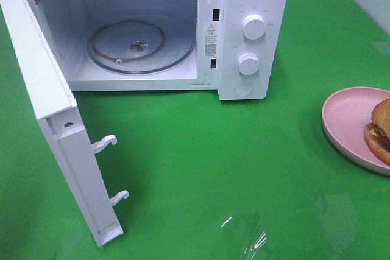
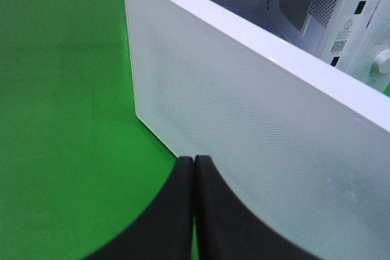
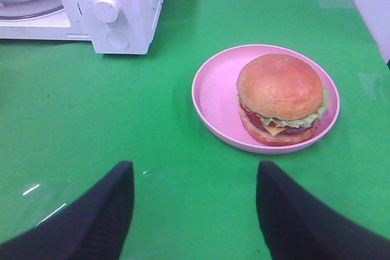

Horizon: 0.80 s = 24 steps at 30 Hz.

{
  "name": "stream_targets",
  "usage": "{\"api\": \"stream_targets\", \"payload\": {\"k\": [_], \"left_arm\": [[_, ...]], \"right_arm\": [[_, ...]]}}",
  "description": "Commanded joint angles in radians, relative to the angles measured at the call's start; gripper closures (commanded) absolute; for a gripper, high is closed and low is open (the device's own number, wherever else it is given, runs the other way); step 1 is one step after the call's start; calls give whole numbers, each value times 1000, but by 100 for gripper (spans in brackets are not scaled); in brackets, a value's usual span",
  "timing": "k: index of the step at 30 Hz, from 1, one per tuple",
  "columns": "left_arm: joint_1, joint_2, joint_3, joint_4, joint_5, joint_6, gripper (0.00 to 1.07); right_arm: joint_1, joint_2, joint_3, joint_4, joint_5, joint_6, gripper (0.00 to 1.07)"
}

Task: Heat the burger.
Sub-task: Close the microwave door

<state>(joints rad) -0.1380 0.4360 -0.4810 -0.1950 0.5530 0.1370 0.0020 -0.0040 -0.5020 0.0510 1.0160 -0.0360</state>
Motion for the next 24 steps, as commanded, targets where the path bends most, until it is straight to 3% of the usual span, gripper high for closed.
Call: {"api": "stream_targets", "payload": {"k": [1, 7, 11, 16, 18, 24], "left_arm": [[4, 181, 4, -9, -155, 4, 106], [4, 390, 4, -9, -294, 4, 106], [-37, 624, 4, -15, -494, 4, 106], [-81, 730, -4, 1, -581, 4, 106], [-128, 867, -35, 9, -659, 3, 106], [-174, 1018, -134, 9, -663, 2, 106]], "right_arm": [[-7, -27, 3, -3, -12, -7, 51], [-7, -27, 3, -3, -12, -7, 51], [-7, -27, 3, -3, -12, -7, 51], [-7, -27, 3, -3, -12, -7, 51], [-7, -27, 3, -3, -12, -7, 51], [-7, -27, 3, -3, -13, -7, 51]]}}
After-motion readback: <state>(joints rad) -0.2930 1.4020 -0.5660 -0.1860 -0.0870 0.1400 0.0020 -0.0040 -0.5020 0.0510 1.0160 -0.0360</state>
